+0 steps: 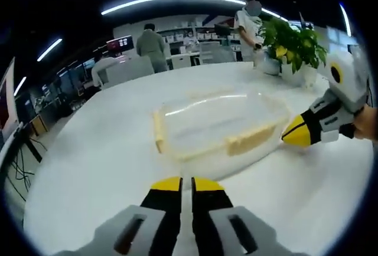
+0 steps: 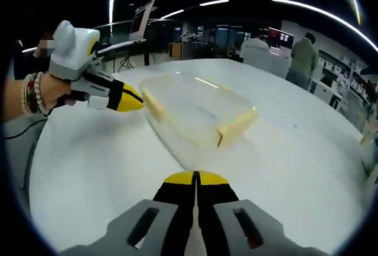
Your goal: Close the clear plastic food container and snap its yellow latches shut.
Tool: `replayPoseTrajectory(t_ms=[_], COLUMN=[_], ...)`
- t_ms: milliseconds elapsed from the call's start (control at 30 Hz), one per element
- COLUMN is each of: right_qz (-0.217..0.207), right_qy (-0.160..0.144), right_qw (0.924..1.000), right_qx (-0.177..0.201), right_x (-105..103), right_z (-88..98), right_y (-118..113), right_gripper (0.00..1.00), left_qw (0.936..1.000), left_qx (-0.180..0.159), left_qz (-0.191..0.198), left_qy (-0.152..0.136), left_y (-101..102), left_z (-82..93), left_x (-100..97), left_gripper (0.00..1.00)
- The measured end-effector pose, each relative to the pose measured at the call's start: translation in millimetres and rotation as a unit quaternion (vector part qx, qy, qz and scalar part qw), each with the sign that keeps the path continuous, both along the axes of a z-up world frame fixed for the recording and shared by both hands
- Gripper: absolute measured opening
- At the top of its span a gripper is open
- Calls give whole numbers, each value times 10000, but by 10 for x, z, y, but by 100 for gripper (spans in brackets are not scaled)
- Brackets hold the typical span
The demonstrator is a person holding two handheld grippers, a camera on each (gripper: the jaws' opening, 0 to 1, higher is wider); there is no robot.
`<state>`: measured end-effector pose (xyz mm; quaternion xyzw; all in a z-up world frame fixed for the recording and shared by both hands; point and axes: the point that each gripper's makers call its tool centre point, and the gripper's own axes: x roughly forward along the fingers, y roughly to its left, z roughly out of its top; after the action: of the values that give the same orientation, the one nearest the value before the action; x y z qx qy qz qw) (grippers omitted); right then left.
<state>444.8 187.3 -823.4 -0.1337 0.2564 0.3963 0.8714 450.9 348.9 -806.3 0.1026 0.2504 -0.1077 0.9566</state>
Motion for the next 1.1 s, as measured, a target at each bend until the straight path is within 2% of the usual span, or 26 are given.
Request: replayPoseTrajectory(t_ms=[133, 233, 367, 467, 567, 600, 700, 767, 833, 867, 900, 933, 967, 1067, 1100], right_qz=[-194, -263, -289, -350, -538, -593, -716, -836, -845, -836, -851, -890, -917, -950, -875], right_qy=[60, 20, -28, -145, -213, -237, -325, -399, -268, -90, -147, -229, -308, -443, -437], right_qw=[9997, 9996, 9995, 9992, 9980, 9975, 9958, 9946, 9949, 9949, 9946, 9940, 9939, 9939, 9948], right_qx=[130, 143, 92, 153, 268, 296, 470, 469, 480, 557, 583, 594, 534, 336, 275], right_x=[-26, -65, -141, -179, -194, -198, -249, -278, -336, -404, -425, -468, -492, -608, -672], right_z=[15, 41, 99, 205, 321, 358, 523, 605, 616, 611, 636, 668, 688, 733, 743], right_y=[-76, -98, -104, -112, -126, -129, -97, -98, -68, -29, -17, -5, -10, -15, 20], right_gripper=[0, 0, 0, 0, 0, 0, 11, 15, 21, 29, 42, 50, 53, 50, 56], left_qw=[10000, 9997, 9996, 9982, 9971, 9971, 9946, 9930, 9892, 9892, 9875, 9837, 9823, 9791, 9773], left_qx=[44, -210, -169, -119, -81, -119, -342, -393, -524, -513, -490, -455, -455, -476, -503], left_qz=[4, 2, -226, -574, -729, -719, -897, -1033, -1341, -1341, -1449, -1669, -1740, -1901, -1978], left_qy=[33, -93, -53, -80, -210, -199, -390, -411, -274, -303, -383, -497, -524, -540, -564], left_y=[58, 47, -39, -158, -207, -206, -258, -280, -368, -373, -405, -457, -475, -501, -509], left_z=[11, 66, 101, 159, 276, 304, 477, 549, 583, 624, 669, 738, 769, 860, 899], left_x=[-50, -57, -128, -157, -171, -178, -207, -248, -343, -376, -409, -462, -502, -628, -673], left_gripper=[0, 9, 14, 23, 33, 40, 61, 66, 74, 80, 85, 87, 87, 89, 93])
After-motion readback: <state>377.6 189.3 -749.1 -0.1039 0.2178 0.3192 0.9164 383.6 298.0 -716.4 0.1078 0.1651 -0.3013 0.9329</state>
